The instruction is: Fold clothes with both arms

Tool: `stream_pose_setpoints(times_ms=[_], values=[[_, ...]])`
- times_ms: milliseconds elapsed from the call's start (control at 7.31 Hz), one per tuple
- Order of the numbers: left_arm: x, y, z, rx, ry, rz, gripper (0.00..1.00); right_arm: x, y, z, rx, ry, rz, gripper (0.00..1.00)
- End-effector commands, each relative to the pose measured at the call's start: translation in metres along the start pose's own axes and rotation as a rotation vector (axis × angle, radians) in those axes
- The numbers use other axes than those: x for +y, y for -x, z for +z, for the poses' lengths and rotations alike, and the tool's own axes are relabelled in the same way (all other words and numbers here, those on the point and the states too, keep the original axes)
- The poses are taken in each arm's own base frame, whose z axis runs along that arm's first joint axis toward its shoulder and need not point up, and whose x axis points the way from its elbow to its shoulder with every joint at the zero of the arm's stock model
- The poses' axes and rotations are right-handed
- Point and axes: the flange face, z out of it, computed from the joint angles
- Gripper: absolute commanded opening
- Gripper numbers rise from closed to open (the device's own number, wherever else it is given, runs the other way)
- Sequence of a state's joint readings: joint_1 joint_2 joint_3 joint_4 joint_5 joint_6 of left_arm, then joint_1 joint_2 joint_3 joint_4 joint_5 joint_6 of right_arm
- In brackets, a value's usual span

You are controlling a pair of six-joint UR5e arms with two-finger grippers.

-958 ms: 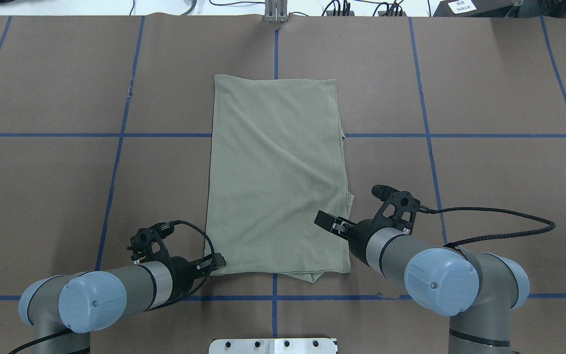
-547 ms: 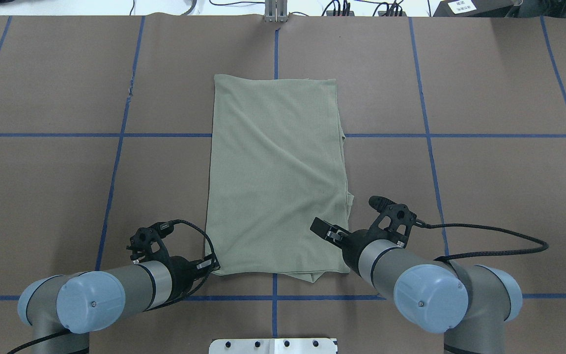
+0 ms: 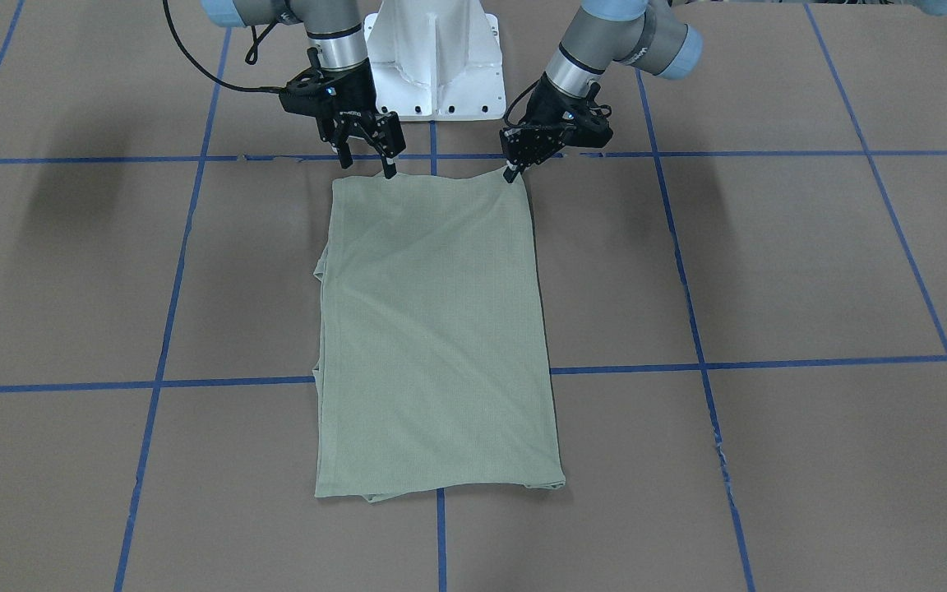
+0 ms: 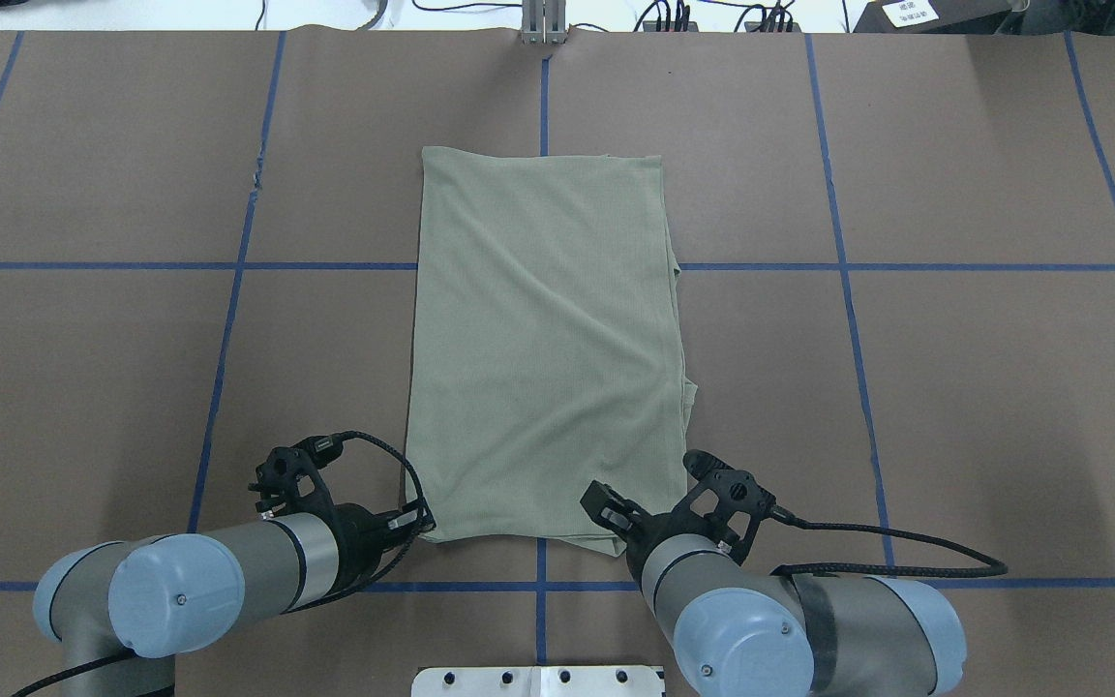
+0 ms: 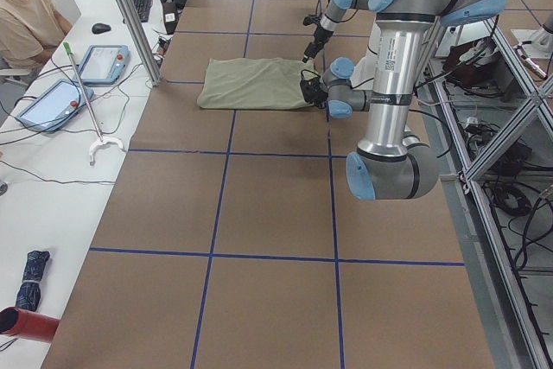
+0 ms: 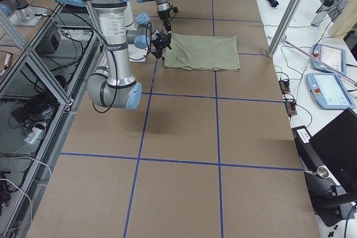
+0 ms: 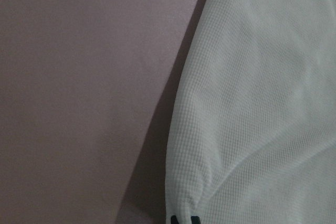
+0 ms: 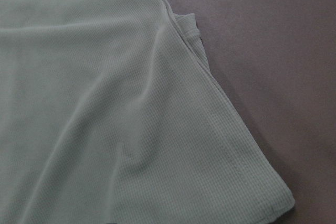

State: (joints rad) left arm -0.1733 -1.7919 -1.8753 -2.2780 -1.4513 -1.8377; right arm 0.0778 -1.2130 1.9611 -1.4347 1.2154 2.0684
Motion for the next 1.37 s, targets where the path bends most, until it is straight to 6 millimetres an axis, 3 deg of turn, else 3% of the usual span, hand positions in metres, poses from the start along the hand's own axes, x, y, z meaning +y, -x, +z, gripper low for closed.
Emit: stream_pose_setpoints(times_ms=[0,410,1231], values=[[0.0,-0.003,-0.004,0.008,0.002,-0.001,0.0,-0.001,-0.005,0.014,0.028,-0.025,-0.015,0.95],[0.0,-0.003,-0.004,0.008,0.002,-0.001,0.0,-0.005,-0.007,0.025,0.04,-0.052,-0.022,0.95],[0.0,-0.004,-0.007,0.013,0.002,-0.002,0.0,0.004,0.001,0.035,0.043,-0.054,-0.013,0.92]])
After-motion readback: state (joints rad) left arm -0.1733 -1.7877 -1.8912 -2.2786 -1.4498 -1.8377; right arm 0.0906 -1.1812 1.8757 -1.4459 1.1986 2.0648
